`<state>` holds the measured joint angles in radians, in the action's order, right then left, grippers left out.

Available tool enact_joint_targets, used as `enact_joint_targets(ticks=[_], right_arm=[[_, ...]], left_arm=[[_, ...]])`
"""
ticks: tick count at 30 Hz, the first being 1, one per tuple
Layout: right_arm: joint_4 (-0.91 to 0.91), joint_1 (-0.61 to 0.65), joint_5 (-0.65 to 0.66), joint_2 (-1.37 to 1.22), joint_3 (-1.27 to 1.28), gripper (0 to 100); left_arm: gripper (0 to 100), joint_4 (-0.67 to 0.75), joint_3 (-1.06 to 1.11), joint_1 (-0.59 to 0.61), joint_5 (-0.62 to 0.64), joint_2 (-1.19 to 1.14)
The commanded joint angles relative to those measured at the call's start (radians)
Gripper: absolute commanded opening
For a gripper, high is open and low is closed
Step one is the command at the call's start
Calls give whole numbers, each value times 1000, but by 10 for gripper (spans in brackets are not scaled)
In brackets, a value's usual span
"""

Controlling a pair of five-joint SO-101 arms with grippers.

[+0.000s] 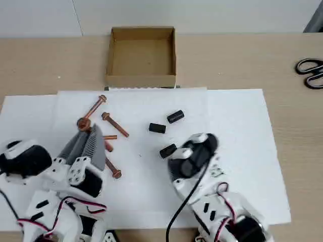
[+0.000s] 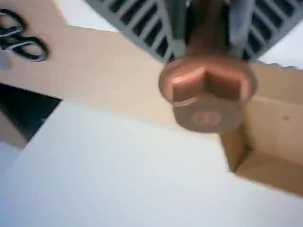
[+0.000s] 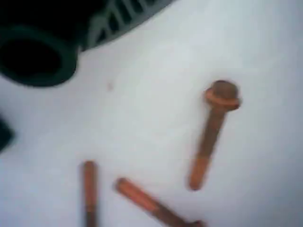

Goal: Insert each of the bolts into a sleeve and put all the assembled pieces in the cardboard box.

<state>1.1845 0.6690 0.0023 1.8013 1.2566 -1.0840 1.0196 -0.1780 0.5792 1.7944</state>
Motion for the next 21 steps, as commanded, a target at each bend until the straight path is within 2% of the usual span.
enact_joint_targets(ticks=[1,10,16,21], right_arm=[[-70,85,11,10,28,4],[-90,223,11,10,38,4],[-93,242,12,10,64,4],[-153,242,12,10,64,4]], left_arm=[[6,69,18,-57,26,-5],[6,71,58,-173,31,6],[6,74,79,-245,31,6],[6,71,79,-253,31,6]])
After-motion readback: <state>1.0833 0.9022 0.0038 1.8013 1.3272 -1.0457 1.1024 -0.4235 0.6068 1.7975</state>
